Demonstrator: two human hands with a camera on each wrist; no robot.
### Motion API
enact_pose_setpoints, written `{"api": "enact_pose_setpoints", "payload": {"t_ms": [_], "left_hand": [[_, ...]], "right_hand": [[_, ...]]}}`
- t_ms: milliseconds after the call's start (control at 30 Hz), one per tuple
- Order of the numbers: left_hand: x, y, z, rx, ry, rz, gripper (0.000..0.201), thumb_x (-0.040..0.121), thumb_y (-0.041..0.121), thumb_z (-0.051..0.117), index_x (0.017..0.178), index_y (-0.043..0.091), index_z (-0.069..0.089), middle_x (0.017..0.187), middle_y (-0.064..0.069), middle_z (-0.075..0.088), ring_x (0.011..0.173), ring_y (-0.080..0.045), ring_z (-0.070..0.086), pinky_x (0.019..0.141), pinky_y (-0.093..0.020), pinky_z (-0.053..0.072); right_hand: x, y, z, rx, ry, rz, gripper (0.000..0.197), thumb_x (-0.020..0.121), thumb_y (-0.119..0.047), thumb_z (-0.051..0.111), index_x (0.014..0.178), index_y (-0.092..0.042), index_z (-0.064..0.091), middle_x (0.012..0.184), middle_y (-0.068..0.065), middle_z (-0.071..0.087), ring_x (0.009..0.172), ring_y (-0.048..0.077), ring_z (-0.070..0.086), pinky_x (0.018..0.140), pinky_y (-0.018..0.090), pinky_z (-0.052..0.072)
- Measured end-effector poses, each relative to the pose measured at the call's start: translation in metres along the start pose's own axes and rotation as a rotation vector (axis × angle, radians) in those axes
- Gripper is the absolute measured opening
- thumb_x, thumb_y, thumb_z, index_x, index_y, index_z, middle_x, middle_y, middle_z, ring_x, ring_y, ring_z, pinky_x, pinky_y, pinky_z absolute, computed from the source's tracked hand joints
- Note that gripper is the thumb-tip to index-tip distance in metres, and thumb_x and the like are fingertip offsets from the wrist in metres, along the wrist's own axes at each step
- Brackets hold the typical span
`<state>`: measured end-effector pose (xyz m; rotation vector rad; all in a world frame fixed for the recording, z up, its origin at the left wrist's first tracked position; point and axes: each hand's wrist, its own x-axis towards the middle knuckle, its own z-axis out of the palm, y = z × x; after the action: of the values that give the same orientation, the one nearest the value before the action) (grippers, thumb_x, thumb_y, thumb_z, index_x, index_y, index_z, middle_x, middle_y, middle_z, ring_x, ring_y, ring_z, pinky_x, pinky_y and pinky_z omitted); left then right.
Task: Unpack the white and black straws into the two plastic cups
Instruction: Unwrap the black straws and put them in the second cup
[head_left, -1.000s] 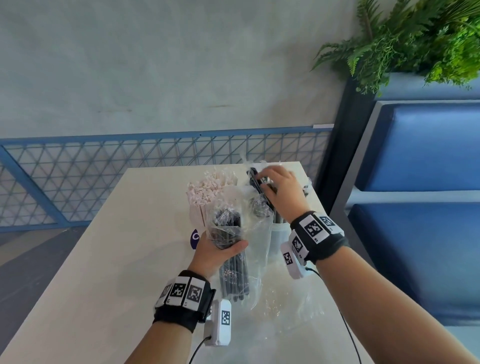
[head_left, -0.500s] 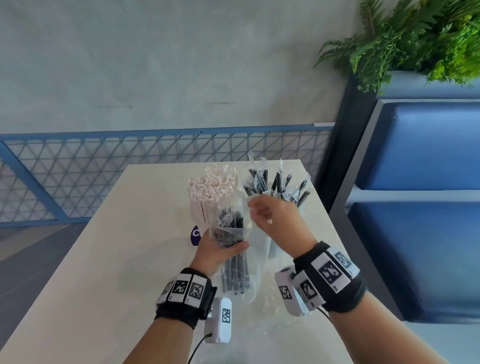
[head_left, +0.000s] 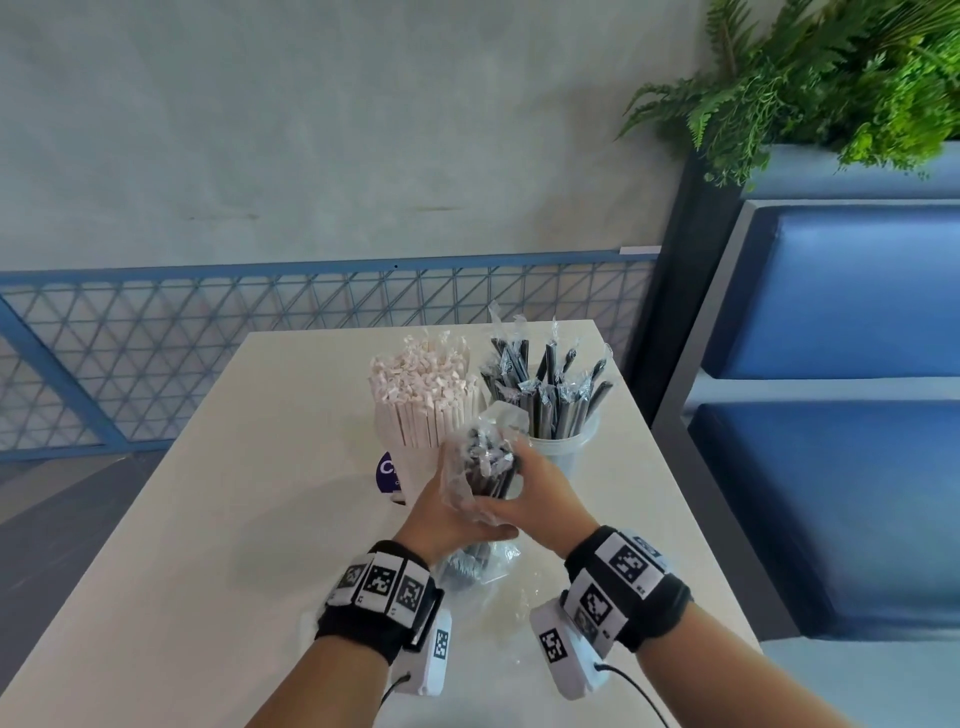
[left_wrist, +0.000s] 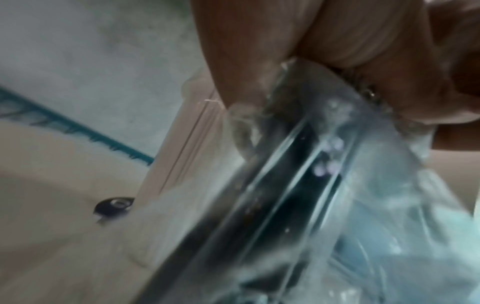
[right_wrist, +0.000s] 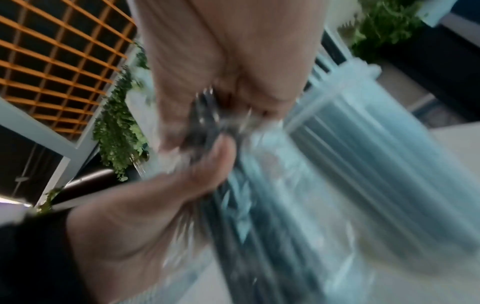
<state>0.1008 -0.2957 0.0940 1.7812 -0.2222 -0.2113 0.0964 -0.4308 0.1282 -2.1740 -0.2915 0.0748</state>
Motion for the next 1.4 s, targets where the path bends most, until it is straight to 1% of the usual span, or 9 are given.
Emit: {"api": "enact_pose_setpoints", "payload": {"t_ms": [133,267,467,600,733,867,1033,1167,1400], "left_hand": [[0.001,-0.004,0.001,0.025,-0.027,0.029,0.077,0.051,0.015,0.088,0.120,0.006,0.054,0.107,0.000,0.068,0.102,-0.012,0.065,0.094,-0.037,0.052],[0.004,-0.001,0.004,0.016,-0.003,0.079,0.091,0.047,0.035,0.086,0.126,0.010,0.049,0.114,-0.001,0.066,0.107,-0.011,0.063,0.092,-0.029,0.052],[0.008,-0.007,-0.002,0.104,-0.012,0.040,0.062,0.061,0.016,0.085,0.111,0.022,0.049,0.099,0.009,0.067,0.091,0.000,0.065,0.079,-0.017,0.052],[0.005,-0.016,-0.003,0.116,-0.016,0.037,0.053,0.064,0.008,0.082,0.101,0.023,0.046,0.087,0.007,0.066,0.064,0.005,0.064,0.054,-0.009,0.047],[0.008,-0.008,-0.004,0.131,-0.024,0.053,0.053,0.065,0.012,0.082,0.102,0.027,0.047,0.088,0.008,0.066,0.063,0.008,0.062,0.050,-0.008,0.043],[0.009,-0.003,-0.007,0.125,-0.028,0.029,0.050,0.064,0.021,0.083,0.103,0.031,0.053,0.099,0.004,0.069,0.088,-0.002,0.066,0.073,-0.020,0.054],[0.008,-0.005,-0.003,0.089,-0.049,-0.016,0.037,0.064,0.017,0.083,0.094,0.016,0.062,0.080,0.002,0.068,0.053,0.002,0.058,0.047,-0.016,0.044],[0.008,-0.005,-0.005,0.027,-0.005,0.040,0.050,0.058,0.014,0.086,0.098,0.020,0.058,0.089,0.005,0.070,0.080,-0.004,0.068,0.068,-0.017,0.053],[0.001,-0.024,-0.020,0.039,0.083,0.016,0.058,0.045,0.058,0.082,0.091,0.031,0.062,0.088,0.012,0.068,0.090,-0.011,0.066,0.088,-0.031,0.051]], "right_hand": [[0.001,-0.002,0.015,0.226,0.192,0.203,0.058,0.064,-0.022,0.082,0.114,-0.011,0.055,0.105,0.007,0.067,0.100,0.021,0.063,0.090,0.038,0.051],[0.005,-0.008,0.013,0.456,0.308,0.256,0.037,0.063,-0.013,0.083,0.085,-0.018,0.054,0.086,0.001,0.064,0.091,0.020,0.063,0.087,0.036,0.052],[0.013,-0.014,-0.004,0.720,0.427,0.224,0.046,0.063,-0.010,0.081,0.101,-0.005,0.057,0.098,0.013,0.067,0.091,0.025,0.067,0.082,0.045,0.056],[0.021,-0.022,-0.026,0.780,0.484,0.095,0.042,0.069,-0.005,0.077,0.104,0.005,0.057,0.097,0.019,0.066,0.085,0.025,0.067,0.077,0.036,0.057],[0.023,-0.024,-0.039,0.810,0.389,0.020,0.044,0.071,-0.007,0.076,0.109,0.003,0.057,0.102,0.018,0.066,0.094,0.027,0.066,0.084,0.036,0.055],[0.014,-0.020,-0.031,0.700,0.137,0.005,0.041,0.068,-0.005,0.077,0.106,-0.003,0.061,0.098,0.005,0.069,0.094,0.016,0.067,0.080,0.028,0.055],[0.013,-0.028,-0.020,0.698,0.302,0.032,0.022,0.069,0.003,0.075,0.083,-0.008,0.064,0.082,0.005,0.068,0.076,0.014,0.067,0.073,0.030,0.057],[0.020,-0.040,-0.035,0.751,0.433,0.021,0.015,0.072,0.002,0.072,0.077,-0.008,0.062,0.074,0.004,0.064,0.069,0.016,0.063,0.067,0.029,0.057],[0.036,-0.053,-0.082,0.899,0.582,-0.027,0.014,0.077,0.002,0.066,0.079,-0.007,0.056,0.069,0.003,0.059,0.062,0.017,0.061,0.060,0.028,0.055]]}}
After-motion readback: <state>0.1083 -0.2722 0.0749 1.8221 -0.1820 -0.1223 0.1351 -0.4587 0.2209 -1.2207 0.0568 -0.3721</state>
